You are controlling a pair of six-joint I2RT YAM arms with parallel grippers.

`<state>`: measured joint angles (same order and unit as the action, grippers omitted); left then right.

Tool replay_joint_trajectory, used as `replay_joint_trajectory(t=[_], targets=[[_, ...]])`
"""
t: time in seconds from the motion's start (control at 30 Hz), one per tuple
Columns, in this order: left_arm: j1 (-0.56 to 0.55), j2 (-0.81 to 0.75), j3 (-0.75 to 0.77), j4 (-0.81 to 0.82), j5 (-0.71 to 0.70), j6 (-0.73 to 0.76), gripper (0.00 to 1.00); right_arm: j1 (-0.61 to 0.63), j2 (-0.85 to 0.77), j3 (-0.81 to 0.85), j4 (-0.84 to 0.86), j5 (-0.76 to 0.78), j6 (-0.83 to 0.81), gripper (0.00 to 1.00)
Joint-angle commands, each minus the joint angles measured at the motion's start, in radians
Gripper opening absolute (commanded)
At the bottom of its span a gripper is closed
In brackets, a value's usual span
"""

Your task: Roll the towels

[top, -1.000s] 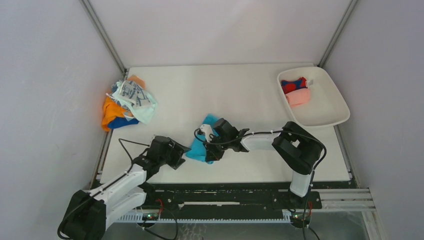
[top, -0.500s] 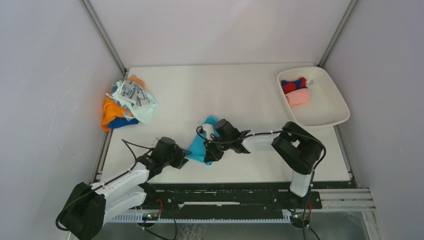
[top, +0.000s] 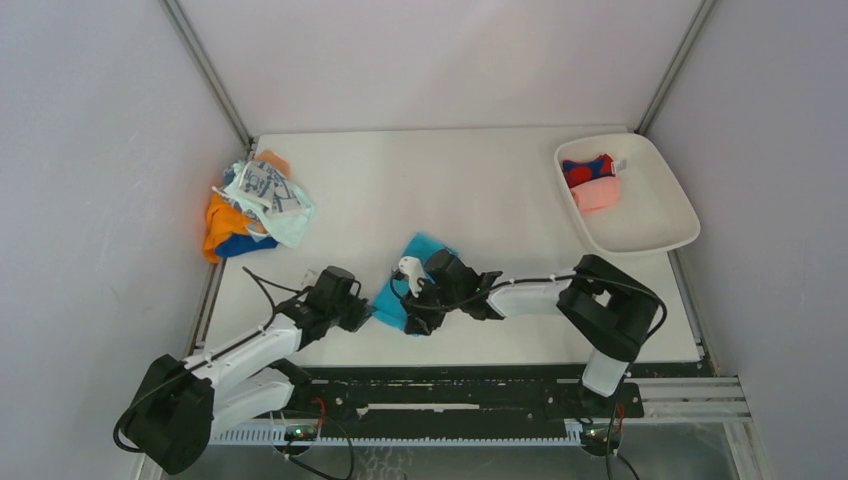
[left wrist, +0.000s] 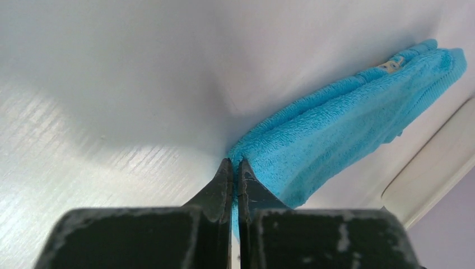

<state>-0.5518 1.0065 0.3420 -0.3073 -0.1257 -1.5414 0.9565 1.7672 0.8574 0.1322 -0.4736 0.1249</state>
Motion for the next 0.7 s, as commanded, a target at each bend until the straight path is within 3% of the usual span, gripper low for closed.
replay_joint_trajectory(t=[0.0,0.07,0.27,0.67], targets=[[-0.005,-0.033,0.09,-0.096,-0.026,0.029,0.0,0.077,-0.137,-0.034,0.05,0.176,-0.121,0.45],[-0.005,-0.038,0.106,-0.119,-0.02,0.029,0.0,0.11,-0.169,-0.048,0.075,0.231,-0.161,0.54],[-0.005,-0.037,0.115,-0.128,0.01,0.023,0.0,0.18,-0.162,-0.041,0.157,0.332,-0.247,0.67],[-0.005,-0.032,0.117,-0.127,0.017,0.018,0.0,0.218,0.012,0.063,0.204,0.355,-0.314,0.59]])
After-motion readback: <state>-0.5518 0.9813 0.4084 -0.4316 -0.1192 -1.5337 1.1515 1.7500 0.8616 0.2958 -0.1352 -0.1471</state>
